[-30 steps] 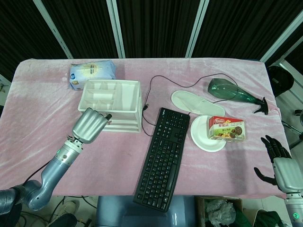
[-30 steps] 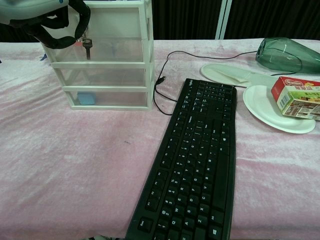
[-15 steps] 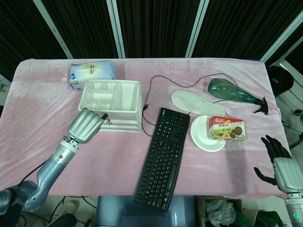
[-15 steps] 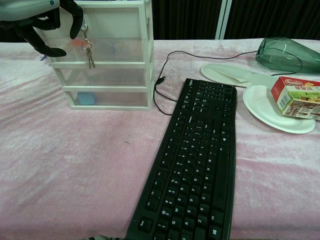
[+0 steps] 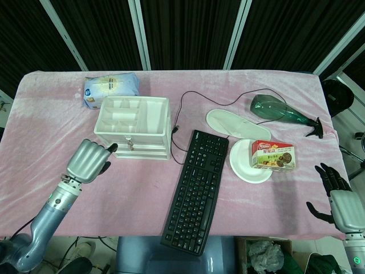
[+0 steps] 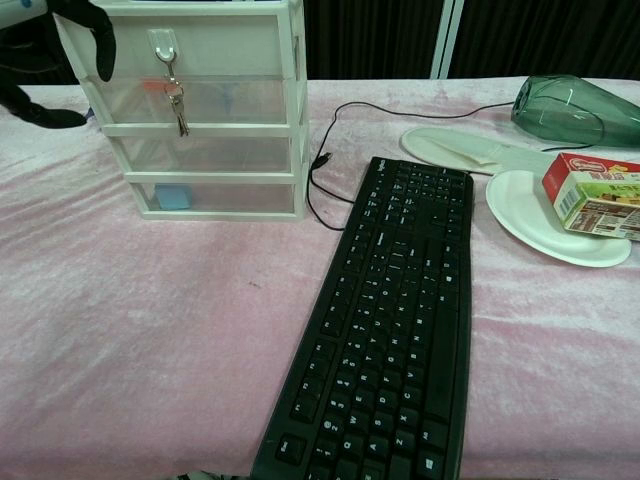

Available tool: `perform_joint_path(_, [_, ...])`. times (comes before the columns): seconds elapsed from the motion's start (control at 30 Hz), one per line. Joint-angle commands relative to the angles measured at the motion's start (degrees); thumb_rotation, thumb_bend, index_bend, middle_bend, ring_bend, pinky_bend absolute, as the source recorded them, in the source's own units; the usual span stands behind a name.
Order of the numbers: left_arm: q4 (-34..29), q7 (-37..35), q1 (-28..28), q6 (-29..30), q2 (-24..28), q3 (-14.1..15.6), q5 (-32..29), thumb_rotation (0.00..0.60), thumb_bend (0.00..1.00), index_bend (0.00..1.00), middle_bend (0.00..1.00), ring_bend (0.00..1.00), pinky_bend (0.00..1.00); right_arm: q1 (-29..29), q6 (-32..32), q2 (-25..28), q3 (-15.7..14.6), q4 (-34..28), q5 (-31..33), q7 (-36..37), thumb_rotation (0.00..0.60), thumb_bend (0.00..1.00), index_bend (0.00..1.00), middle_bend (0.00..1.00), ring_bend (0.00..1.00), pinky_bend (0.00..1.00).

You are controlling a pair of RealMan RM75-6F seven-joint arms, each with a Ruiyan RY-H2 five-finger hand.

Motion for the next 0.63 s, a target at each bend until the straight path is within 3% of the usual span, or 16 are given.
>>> perform_joint_path(0.03, [0.0,-3.5,5.7,5.9,1.4,3.8,2.7,0.600,0.20,0.28,0.70,0.81,0.89,0.0,0.1,-0.1,0.0,0.1,-0.1,-0.2,0.600,0.24,0.00,0.00,0.00,0.14])
perform_joint_path(0.1, [1.2,-6.6,9.5,9.8,1.7,5.9,4.0,0.600,0.19,0.18,0.46,0.59,0.66,-0.1,0.2,-0.1,0.0,0.1,-0.1,-0.5,0.600,0.24,0.00,0.00,0.00,0.14])
perform_joint_path(0.2, [2.9,-11.2,13.6,13.5,1.7,7.7,4.2,0.600,0.14,0.07,0.19,0.29,0.38,-0.1,0.4,-0.2,0.0,0.2,-0.2,-0.8,0.600,0.24,0.00,0.00,0.00,0.14])
perform_joint_path(0.3, [4.6,-15.6,16.9,16.2,1.9,8.9,4.0,0.600,0.04,0.00,0.04,0.11,0.19,-0.1,0.5,-0.3,0.0,0.2,-0.2,-1.0,0.600,0.24,0.00,0.00,0.00,0.14])
perform_joint_path(0.47, [7.6,-21.2,20.8,19.3,2.1,10.0,4.3,0.600,0.00,0.00,0.00,0.01,0.05,-0.2,0.6,-0.4,0.1,0.3,-0.1,-1.4,0.600,0.24,0.00,0.00,0.00,0.14])
perform_joint_path(0.63, [11.3,-26.5,24.2,22.4,1.5,10.5,5.3,0.600,0.00,0.00,0.00,0.00,0.03,-0.2,0.7,-0.5,0.1,0.5,-0.1,-1.7,0.600,0.24,0.00,0.00,0.00,0.14])
